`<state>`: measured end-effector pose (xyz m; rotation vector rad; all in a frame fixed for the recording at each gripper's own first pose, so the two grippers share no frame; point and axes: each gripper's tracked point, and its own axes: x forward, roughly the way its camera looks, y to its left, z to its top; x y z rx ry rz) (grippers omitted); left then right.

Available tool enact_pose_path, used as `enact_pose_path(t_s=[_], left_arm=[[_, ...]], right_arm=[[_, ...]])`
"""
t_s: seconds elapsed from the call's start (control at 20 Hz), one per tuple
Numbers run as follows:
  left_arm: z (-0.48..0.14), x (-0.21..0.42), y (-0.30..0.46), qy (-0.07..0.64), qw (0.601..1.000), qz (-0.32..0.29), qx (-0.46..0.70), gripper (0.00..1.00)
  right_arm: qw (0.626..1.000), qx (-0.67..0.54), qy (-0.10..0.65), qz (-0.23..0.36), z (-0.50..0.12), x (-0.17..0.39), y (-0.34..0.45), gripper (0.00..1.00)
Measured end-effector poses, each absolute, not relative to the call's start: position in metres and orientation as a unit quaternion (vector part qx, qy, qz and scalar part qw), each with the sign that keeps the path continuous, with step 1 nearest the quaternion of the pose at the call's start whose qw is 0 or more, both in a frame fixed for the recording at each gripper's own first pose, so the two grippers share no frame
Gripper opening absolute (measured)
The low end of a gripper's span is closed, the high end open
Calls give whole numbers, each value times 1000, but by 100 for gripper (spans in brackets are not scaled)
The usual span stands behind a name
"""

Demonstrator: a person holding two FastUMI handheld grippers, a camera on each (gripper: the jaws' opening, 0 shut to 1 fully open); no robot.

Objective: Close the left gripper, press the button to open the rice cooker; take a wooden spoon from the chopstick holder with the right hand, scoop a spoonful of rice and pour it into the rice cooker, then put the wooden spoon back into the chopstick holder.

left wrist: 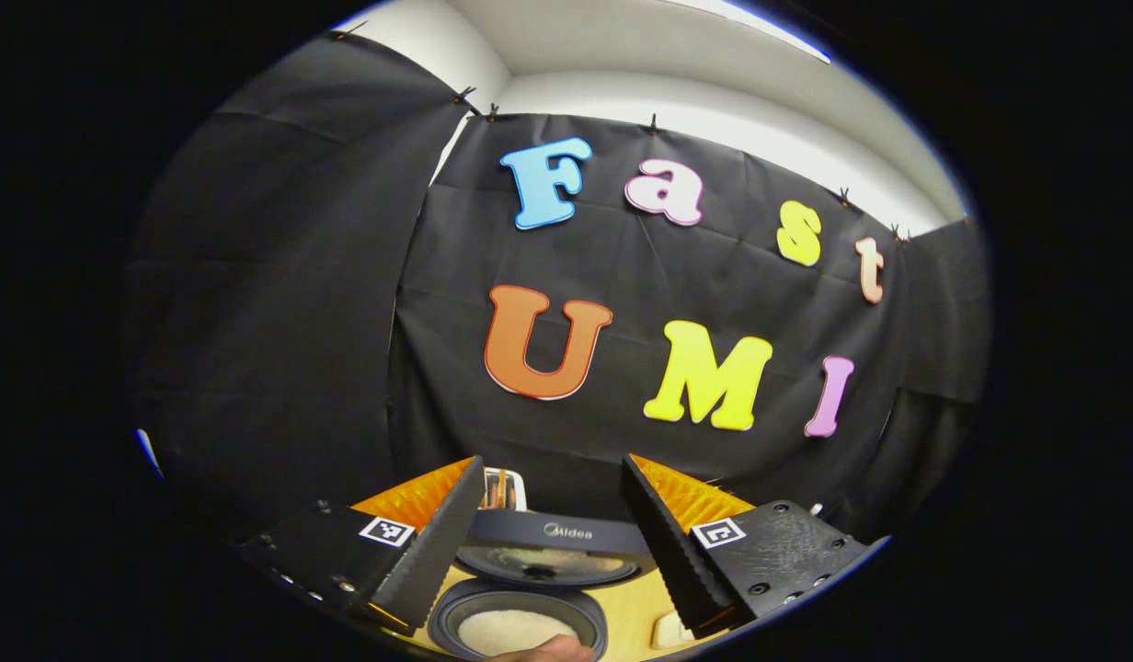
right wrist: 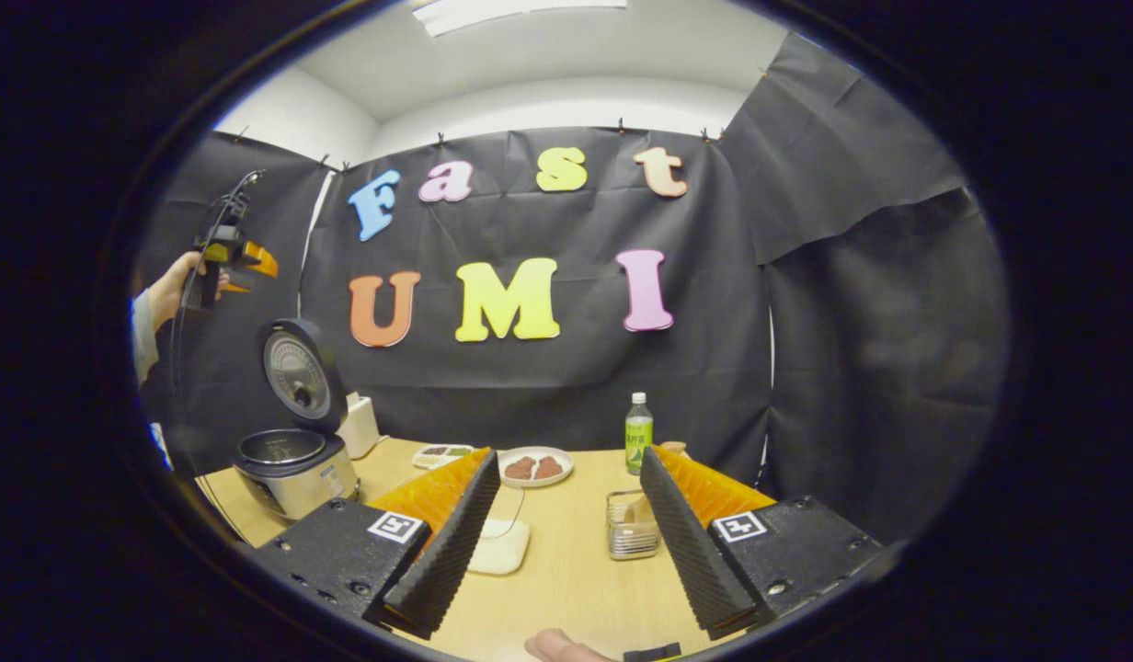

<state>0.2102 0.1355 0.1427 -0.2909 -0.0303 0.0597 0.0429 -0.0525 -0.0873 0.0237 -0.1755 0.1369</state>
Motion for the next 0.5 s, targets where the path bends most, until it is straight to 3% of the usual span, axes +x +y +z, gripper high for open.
enact_pose_path(t_s=[0.15,0.35,0.5], left_arm=[[141,237,152,-8,984,37,-172,94],[115,267,172,18,989,73,-126,95],[107,285,158,14,994,52,-98,94]], right_arm=[[993,15,-91,79,-85,44,-48,99],[990,11,-113,89,-77,38,-45,100],[987,17,-122,104,-78,37,-41,99]])
